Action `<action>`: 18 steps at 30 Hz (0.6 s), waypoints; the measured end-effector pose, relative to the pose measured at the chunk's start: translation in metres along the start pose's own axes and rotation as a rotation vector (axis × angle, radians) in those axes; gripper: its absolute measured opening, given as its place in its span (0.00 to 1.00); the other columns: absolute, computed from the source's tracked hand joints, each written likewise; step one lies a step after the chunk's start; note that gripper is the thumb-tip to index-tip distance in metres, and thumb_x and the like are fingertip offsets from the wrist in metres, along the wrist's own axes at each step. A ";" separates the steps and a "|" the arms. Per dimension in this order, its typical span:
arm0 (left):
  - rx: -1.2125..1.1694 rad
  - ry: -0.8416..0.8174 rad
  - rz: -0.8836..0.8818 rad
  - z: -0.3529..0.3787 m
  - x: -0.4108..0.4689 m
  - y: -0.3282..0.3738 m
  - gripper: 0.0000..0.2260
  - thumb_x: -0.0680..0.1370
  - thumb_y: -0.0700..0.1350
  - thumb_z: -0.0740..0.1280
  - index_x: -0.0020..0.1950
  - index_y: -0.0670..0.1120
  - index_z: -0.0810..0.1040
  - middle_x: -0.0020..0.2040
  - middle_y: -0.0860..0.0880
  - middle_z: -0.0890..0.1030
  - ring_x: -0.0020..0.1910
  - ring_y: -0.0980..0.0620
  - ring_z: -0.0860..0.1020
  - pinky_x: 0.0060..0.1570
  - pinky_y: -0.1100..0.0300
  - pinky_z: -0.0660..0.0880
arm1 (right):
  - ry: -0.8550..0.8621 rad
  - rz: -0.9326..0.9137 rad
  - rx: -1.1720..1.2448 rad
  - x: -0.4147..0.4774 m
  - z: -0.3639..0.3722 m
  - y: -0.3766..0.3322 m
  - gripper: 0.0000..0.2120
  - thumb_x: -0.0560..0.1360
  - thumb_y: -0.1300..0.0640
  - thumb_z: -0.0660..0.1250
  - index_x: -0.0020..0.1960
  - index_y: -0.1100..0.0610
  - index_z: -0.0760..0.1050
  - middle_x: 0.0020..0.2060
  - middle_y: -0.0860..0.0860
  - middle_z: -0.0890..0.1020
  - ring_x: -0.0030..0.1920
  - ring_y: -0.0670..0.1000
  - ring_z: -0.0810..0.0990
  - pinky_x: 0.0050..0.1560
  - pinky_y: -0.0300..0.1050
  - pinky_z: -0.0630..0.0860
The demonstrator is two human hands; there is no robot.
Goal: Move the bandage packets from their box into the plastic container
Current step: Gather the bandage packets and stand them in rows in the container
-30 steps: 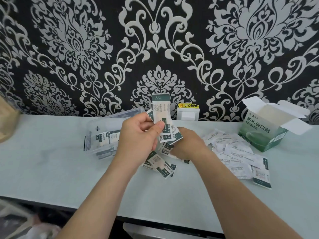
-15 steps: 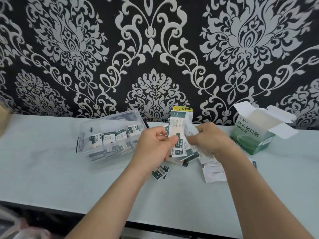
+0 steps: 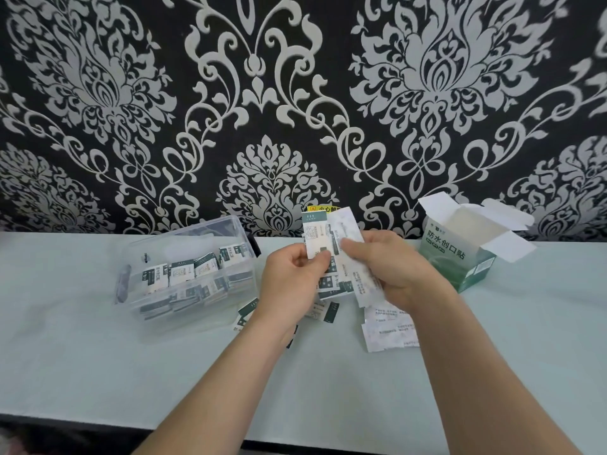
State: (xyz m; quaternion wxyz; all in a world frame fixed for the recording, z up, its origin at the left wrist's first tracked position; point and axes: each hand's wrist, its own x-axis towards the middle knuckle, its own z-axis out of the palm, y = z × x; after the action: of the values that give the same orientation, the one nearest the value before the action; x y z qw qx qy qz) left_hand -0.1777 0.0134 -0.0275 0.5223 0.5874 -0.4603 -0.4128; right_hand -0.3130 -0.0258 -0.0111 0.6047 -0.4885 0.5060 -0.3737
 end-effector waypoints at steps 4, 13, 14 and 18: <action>0.136 0.089 0.083 -0.003 0.004 -0.002 0.06 0.76 0.43 0.68 0.44 0.53 0.83 0.41 0.50 0.85 0.43 0.46 0.83 0.47 0.46 0.80 | 0.163 -0.141 -0.164 0.001 0.006 -0.003 0.11 0.81 0.62 0.58 0.50 0.63 0.78 0.37 0.55 0.85 0.34 0.51 0.83 0.44 0.50 0.82; 0.916 -0.071 0.370 0.002 -0.003 -0.003 0.20 0.80 0.45 0.57 0.72 0.46 0.62 0.51 0.48 0.66 0.44 0.41 0.74 0.39 0.51 0.68 | -0.024 0.021 0.137 -0.005 0.053 0.008 0.16 0.82 0.52 0.57 0.47 0.61 0.78 0.40 0.56 0.83 0.45 0.54 0.82 0.44 0.46 0.77; 0.937 -0.098 0.356 0.002 -0.004 -0.002 0.19 0.80 0.47 0.56 0.71 0.47 0.62 0.50 0.48 0.65 0.41 0.42 0.73 0.37 0.52 0.67 | -0.039 0.036 0.182 -0.006 0.051 0.007 0.17 0.82 0.51 0.57 0.46 0.61 0.78 0.39 0.56 0.83 0.44 0.53 0.82 0.44 0.45 0.78; 0.777 -0.288 0.309 -0.001 -0.006 0.008 0.16 0.77 0.48 0.62 0.65 0.48 0.68 0.53 0.50 0.67 0.48 0.49 0.74 0.45 0.56 0.72 | 0.080 0.040 0.186 -0.003 0.043 0.007 0.13 0.81 0.57 0.57 0.43 0.61 0.75 0.37 0.58 0.78 0.38 0.55 0.79 0.37 0.45 0.74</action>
State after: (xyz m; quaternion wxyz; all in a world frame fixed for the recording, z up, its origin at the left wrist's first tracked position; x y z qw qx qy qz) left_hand -0.1788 0.0189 -0.0193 0.2488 0.6007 -0.7319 -0.2039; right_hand -0.2715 -0.0121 -0.0165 0.6343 -0.4047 0.5023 -0.4261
